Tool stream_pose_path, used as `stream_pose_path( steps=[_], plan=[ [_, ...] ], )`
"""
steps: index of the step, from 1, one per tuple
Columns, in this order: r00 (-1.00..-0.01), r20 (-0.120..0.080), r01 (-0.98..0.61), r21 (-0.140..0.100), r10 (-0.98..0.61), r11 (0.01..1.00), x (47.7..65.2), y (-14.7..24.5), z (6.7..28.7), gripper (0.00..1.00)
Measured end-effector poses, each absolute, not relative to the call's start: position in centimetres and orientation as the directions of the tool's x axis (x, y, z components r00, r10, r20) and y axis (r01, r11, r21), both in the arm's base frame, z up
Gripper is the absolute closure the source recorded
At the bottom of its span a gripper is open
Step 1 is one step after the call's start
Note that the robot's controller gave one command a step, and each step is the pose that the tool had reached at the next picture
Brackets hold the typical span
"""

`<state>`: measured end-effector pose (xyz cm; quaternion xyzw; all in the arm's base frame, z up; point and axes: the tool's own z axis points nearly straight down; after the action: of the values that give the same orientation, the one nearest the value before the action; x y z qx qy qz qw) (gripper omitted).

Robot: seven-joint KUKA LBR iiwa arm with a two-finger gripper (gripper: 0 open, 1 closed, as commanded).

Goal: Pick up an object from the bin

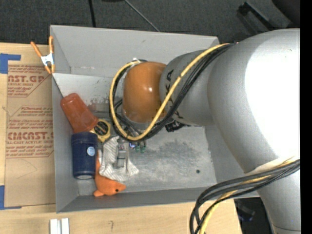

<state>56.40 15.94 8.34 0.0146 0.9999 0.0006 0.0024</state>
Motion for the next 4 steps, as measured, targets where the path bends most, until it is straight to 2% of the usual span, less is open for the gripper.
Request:
stream_pose_path(
  steps=[1, 2, 3, 4],
  plan=[
    [-0.992, -0.001, 0.126, 0.001, 0.126, 0.992, 56.9, 18.4, 7.2, 1.00],
    [-0.992, -0.003, 0.127, 0.001, 0.127, 0.992, 56.9, 18.3, 7.2, 0.00],
    [-0.992, -0.003, 0.127, 0.001, 0.127, 0.992, 56.9, 18.4, 7.2, 0.00],
    [-0.991, 0.000, 0.136, 0.000, 0.136, 0.991, 56.9, 18.8, 9.0, 0.00]
  ],
)
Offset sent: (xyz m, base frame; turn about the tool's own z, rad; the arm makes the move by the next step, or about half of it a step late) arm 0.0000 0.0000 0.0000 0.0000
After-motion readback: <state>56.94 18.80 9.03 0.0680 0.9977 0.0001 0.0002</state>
